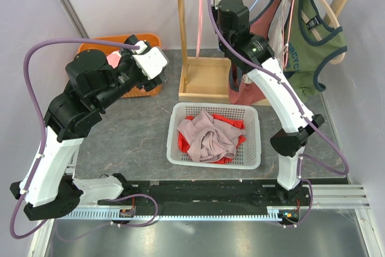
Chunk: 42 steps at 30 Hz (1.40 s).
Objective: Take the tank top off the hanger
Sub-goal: Place the hanger at the clothesline.
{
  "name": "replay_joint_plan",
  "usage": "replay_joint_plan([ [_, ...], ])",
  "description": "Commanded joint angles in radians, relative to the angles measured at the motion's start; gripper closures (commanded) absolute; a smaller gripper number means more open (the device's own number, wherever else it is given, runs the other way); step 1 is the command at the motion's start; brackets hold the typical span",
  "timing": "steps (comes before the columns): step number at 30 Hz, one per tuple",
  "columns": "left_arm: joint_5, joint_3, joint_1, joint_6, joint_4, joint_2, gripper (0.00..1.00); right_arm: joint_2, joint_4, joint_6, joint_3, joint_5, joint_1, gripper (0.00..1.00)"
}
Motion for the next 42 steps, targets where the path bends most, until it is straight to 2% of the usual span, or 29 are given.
replay_joint_plan([
  [1,0.017,0.006,0.005,-0.032,0.023,-0.01,0.24,0.07,-0.158,0.138,0.108,-0.005,-0.012,1.0],
  [9,0.021,0.009,0.005,-0.033,0.021,-0.008,0.25,0.036,-0.272,0.294,0.067,-0.048,-0.013,1.0],
  [18,0.03,0.021,0.003,-0.044,0.021,-0.004,0.26,0.022,-0.295,0.349,0.073,-0.201,-0.013,1.0],
  [21,0.031,0.027,0.005,-0.047,0.02,-0.002,0.26,0.019,-0.299,0.362,0.063,-0.229,-0.005,0.78],
  [24,0.031,0.032,0.005,-0.048,0.02,-0.002,0.26,0.004,-0.298,0.363,0.046,-0.24,-0.002,0.67],
  [25,0.033,0.032,0.005,-0.048,0.02,-0.001,0.26,0.001,-0.298,0.362,0.038,-0.241,-0.002,0.58],
  [27,0.036,0.035,0.005,-0.053,0.018,0.004,0.26,-0.013,-0.301,0.36,0.032,-0.238,-0.001,0.49],
  [28,0.037,0.035,0.005,-0.055,0.018,0.004,0.26,-0.019,-0.304,0.356,0.027,-0.234,0.001,0.39],
  [38,0.048,0.035,0.005,-0.061,0.014,0.012,0.26,-0.211,-0.307,0.33,-0.065,-0.192,0.001,0.25],
  [42,0.05,0.033,0.005,-0.062,0.012,0.013,0.26,-0.3,-0.301,0.32,-0.117,-0.137,-0.002,0.22],
])
